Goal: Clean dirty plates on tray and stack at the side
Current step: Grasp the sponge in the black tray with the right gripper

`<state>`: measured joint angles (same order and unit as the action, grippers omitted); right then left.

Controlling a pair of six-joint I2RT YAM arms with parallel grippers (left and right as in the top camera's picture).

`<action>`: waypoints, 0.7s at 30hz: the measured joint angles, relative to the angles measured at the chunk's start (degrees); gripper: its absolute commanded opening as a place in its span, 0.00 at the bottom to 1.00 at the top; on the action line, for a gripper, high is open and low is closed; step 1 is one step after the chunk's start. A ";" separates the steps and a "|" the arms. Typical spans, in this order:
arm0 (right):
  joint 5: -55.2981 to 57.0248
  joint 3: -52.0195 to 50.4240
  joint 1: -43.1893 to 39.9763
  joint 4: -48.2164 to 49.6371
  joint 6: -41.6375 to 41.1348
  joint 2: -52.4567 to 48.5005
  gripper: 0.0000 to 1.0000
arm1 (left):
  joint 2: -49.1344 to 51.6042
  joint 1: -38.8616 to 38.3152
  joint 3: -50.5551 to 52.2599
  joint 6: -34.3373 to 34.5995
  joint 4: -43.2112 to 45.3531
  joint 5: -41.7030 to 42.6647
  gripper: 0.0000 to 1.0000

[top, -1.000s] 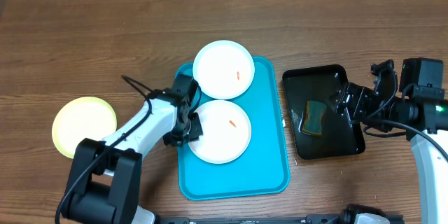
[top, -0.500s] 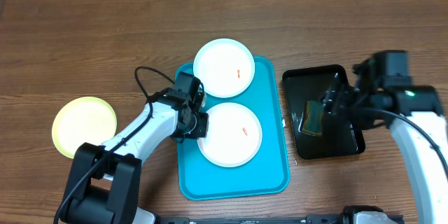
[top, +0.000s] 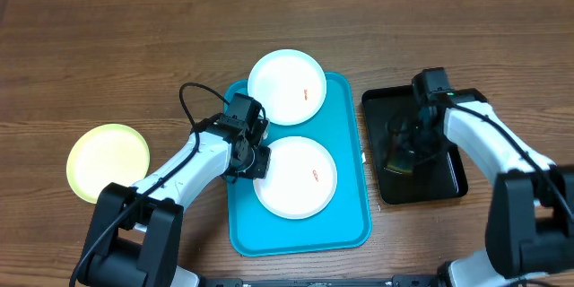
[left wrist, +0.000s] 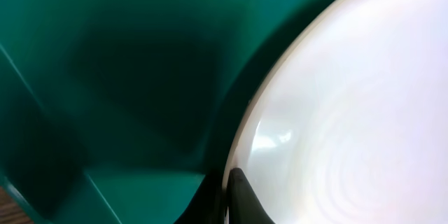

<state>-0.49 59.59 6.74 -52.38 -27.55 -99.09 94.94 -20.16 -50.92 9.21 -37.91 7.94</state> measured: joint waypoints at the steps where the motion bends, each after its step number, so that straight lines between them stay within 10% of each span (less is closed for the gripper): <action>1: 0.07 0.02 0.00 0.68 -0.17 -0.83 0.29 | 0.00 0.00 0.00 0.02 0.28 0.02 0.04; 4: -0.11 0.02 0.02 2.64 -0.61 -3.13 0.05 | 0.00 0.00 0.00 0.04 0.76 0.04 0.04; 11: -0.11 1.66 -0.09 -1.33 -0.61 -3.63 0.05 | 0.00 0.00 0.00 0.07 1.14 0.04 0.04; 21: 1.60 4.02 -0.20 -8.55 1.09 2.32 0.59 | 0.00 0.00 0.00 0.07 1.14 0.04 0.04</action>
<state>1.10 63.61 6.55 -60.93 -26.46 -96.77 94.94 -20.16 -50.92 9.28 -36.77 7.99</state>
